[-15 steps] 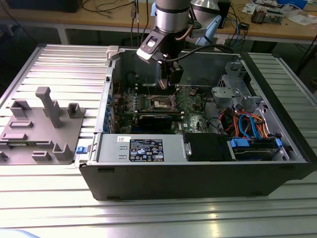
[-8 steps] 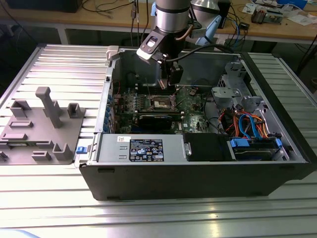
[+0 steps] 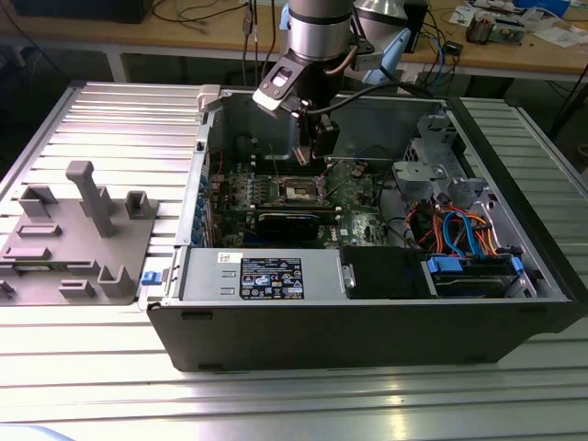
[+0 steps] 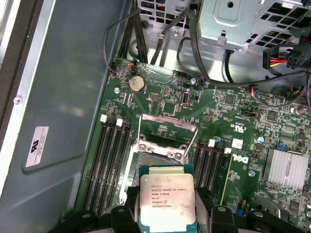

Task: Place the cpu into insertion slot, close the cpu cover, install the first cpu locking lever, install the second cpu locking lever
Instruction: 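Place the cpu into insertion slot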

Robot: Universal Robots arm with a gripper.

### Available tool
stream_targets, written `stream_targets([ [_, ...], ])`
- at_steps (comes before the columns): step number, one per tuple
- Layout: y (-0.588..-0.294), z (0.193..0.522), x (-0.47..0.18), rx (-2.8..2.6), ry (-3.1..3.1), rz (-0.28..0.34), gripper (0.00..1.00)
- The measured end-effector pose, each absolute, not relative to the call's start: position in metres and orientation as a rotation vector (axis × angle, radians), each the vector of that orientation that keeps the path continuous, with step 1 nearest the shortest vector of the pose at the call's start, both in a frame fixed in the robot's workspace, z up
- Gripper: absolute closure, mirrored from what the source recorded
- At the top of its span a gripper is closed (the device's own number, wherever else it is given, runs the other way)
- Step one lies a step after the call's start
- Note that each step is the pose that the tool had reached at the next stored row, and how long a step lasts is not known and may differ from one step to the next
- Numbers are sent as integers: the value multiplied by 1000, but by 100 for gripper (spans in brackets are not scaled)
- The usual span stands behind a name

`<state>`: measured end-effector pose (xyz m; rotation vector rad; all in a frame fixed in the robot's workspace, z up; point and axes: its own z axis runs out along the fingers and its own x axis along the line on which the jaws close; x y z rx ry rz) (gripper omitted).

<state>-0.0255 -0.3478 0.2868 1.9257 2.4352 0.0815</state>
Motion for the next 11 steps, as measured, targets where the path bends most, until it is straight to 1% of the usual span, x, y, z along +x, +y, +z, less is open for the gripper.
stream_targets([
  [11, -348, 287, -26, 1931, 2431, 81, 46],
])
